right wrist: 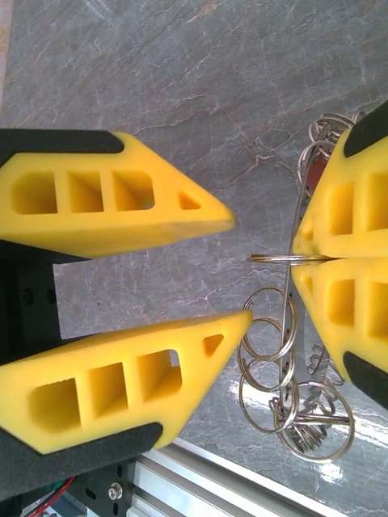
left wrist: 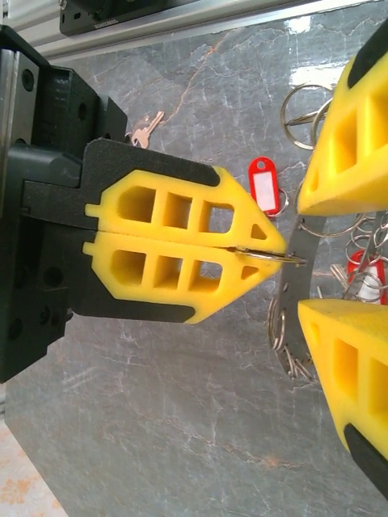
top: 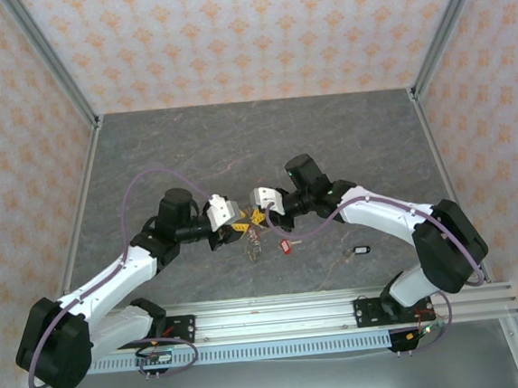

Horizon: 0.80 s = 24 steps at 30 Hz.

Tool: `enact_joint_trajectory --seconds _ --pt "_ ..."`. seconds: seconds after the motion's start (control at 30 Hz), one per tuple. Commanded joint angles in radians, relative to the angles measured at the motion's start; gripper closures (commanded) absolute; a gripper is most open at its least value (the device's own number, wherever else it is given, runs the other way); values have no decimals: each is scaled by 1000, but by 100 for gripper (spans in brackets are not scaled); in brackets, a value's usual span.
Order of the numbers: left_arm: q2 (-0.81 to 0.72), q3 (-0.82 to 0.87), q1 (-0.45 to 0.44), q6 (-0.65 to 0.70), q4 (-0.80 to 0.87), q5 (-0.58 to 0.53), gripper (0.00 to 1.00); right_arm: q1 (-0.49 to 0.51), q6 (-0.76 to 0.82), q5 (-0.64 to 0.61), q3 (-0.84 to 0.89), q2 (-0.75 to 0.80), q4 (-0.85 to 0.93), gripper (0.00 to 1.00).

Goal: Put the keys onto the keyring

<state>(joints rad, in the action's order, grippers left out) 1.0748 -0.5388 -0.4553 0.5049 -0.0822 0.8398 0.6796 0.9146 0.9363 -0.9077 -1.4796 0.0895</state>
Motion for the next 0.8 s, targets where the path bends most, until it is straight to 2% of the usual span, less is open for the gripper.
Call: enact_joint_trajectory --seconds 0.0,0.2,0.5,0.77 --pt "16 -53 11 53 19 52 69 -2 26 61 -26 9 -44 100" --pt "52 -93 11 93 89 68 74 -3 25 69 -22 15 -54 100" --pt "94 -103 11 93 91 52 77 -3 11 79 -2 33 -77 100" --pt "100 -116 11 96 101 58 85 -2 1 85 -3 29 -77 100"
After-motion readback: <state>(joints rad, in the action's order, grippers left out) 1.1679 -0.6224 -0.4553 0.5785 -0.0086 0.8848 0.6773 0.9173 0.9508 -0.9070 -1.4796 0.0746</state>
